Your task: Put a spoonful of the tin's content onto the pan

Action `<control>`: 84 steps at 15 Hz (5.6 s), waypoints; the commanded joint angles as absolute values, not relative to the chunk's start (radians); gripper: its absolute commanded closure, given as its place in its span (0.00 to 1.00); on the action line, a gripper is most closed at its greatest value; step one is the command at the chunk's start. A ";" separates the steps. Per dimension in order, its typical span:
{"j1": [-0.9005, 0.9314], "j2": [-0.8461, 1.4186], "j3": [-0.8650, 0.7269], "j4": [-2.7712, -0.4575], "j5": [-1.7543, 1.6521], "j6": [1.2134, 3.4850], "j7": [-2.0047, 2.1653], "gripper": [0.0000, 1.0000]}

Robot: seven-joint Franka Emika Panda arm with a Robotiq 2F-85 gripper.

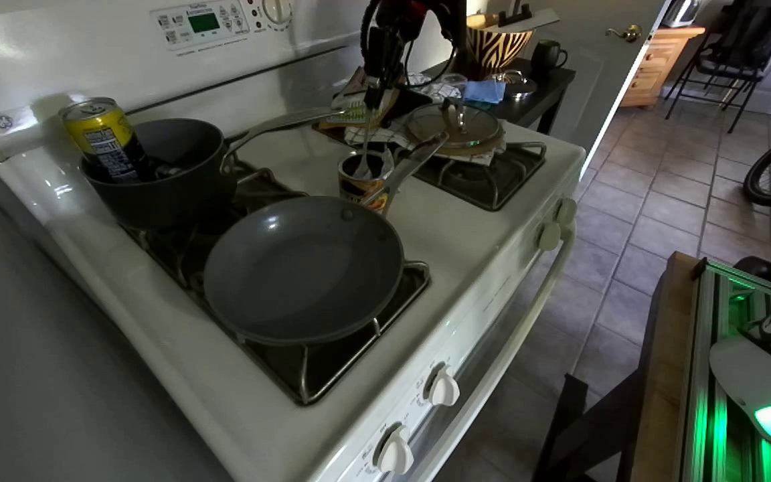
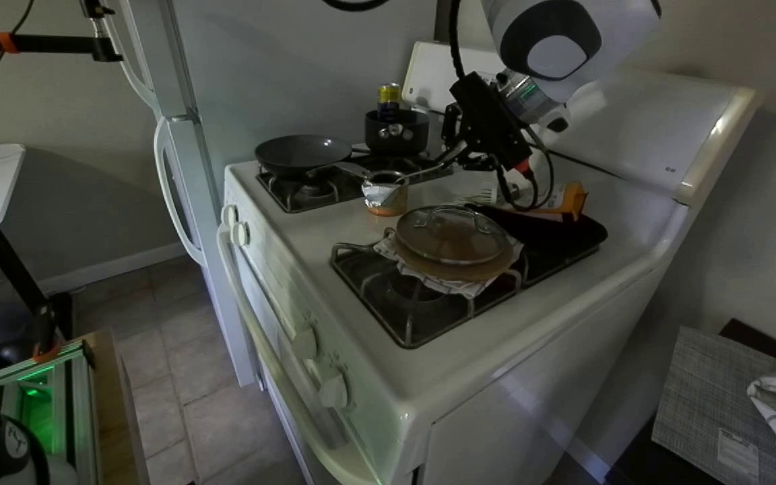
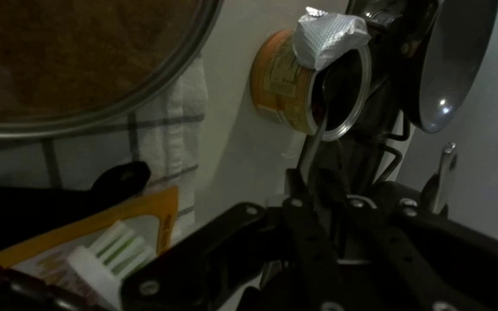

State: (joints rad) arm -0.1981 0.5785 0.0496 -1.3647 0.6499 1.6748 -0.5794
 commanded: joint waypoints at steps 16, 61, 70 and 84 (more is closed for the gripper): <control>-0.220 0.600 0.097 -1.375 0.625 1.784 -0.646 0.08; -0.188 0.567 0.102 -1.449 0.798 2.078 -0.850 0.97; -0.225 0.451 0.156 -1.548 0.893 2.047 -1.073 0.97; -0.198 0.341 0.062 -1.607 1.056 2.056 -1.343 0.98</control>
State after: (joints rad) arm -0.2237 0.3380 0.0848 -1.5990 0.9919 2.0201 -1.2998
